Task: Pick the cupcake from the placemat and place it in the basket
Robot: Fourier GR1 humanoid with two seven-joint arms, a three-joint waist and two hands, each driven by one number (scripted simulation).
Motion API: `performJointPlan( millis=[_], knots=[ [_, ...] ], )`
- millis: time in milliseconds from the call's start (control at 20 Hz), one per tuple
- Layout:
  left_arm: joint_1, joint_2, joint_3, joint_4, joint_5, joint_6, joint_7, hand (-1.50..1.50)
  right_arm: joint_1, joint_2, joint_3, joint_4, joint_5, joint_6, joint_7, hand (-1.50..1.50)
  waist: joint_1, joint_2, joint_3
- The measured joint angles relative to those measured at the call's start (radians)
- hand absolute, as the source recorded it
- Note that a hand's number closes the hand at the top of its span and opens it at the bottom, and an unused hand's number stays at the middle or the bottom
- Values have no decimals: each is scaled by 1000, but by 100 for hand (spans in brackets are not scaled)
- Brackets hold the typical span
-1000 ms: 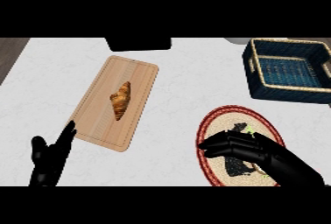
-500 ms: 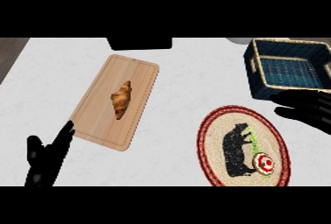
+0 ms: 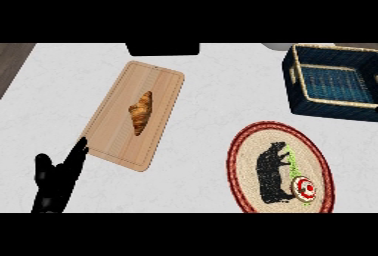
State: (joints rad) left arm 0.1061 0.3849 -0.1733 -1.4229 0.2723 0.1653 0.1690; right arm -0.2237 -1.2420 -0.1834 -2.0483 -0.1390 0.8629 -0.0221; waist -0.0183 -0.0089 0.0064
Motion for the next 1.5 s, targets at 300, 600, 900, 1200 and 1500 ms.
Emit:
performJointPlan(
  millis=[300, 600, 900, 1200, 1500],
  knots=[
    [2, -2, 11, -3, -13, -11, 7, 0, 52, 0, -82, 14, 75, 79, -70, -150, 5, 0, 1],
    [15, -12, 14, -30, -24, -15, 26, 0, 128, 69, -108, -20, 126, 78, -85, -150, 10, 1, 1],
    [-8, -35, 15, -9, -39, -23, 38, 0, 180, 185, -32, -56, 247, 48, -109, -150, 18, 3, 2],
    [-20, -46, 24, 3, -50, -38, 43, 0, 199, 286, 81, -53, 409, -11, -145, -150, 24, 2, 5],
    [-3, -52, 31, -20, -70, -34, 50, 0, 250, 341, 190, -30, 612, -87, -214, -150, 23, 3, 3]
  ],
)
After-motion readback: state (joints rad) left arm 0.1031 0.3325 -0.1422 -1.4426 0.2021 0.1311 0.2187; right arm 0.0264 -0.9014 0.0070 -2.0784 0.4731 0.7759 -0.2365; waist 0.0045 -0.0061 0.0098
